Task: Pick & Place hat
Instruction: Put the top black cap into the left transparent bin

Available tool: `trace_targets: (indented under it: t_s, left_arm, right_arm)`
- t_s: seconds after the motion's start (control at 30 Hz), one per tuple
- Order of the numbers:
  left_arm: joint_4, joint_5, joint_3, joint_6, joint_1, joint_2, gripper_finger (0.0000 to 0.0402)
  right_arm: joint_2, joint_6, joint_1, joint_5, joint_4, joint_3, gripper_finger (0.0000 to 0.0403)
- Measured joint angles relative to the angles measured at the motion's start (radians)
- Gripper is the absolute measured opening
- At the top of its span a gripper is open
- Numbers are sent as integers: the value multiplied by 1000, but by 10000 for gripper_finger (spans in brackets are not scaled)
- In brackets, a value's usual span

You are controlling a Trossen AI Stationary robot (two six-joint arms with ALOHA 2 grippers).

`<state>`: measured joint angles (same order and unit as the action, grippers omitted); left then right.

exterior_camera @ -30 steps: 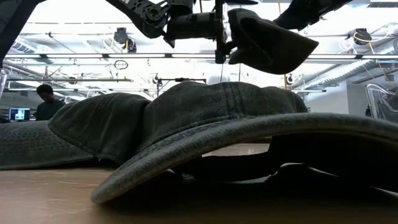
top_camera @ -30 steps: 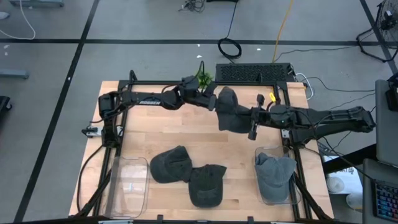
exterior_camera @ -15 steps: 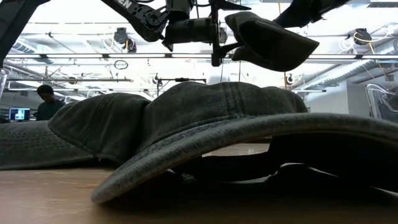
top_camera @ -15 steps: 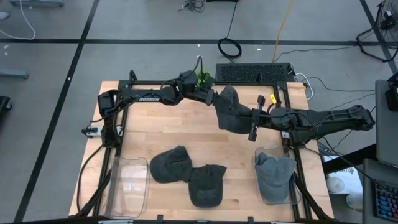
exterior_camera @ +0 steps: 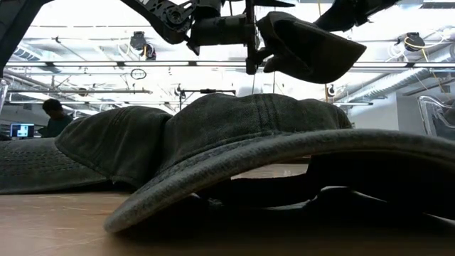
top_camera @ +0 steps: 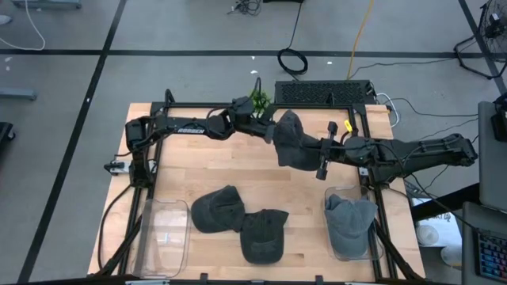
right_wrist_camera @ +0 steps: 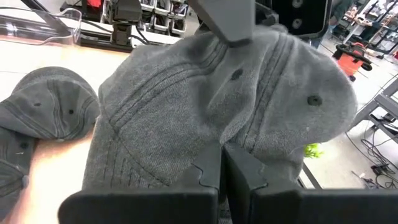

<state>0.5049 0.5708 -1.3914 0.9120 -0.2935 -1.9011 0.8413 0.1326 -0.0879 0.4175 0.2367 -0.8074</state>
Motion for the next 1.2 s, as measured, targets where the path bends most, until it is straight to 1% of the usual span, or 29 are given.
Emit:
trace_targets:
  t_s: [0.33,0.53,0.63,0.7,0.77,0.87,0.97,1.07,1.1,1.13,1.2]
  left_arm:
    - [-14,-90,0,18,0,0,354]
    - [-14,-92,0,50,-12,0,353]
    - [-15,-91,0,91,-27,0,353]
    - [-16,-89,0,115,-39,0,343]
    - [-15,-65,0,130,-53,0,319]
    - [-15,-1,0,151,-64,0,257]
    - [-14,27,0,147,-53,0,168]
    - [-1,40,0,122,-39,0,59]
    - [-1,52,0,105,-35,0,31]
    - [-4,66,0,94,-32,0,20]
    - [-18,123,0,91,-28,0,19]
  right_arm:
    - [0,-12,0,0,0,0,0]
    - [0,-12,0,-1,-1,9,0]
    - [0,-12,0,-2,0,23,0]
    - [0,-13,0,-1,-1,30,0]
    - [0,-21,0,-2,-1,35,0]
    - [0,-25,0,-3,-2,35,0]
    - [0,-25,0,-8,-1,35,0]
    - [0,-52,0,-38,-1,35,0]
    - [0,-70,0,-52,-1,35,0]
    - [0,-85,0,-57,-2,35,0]
    - [0,-117,0,-60,0,35,0]
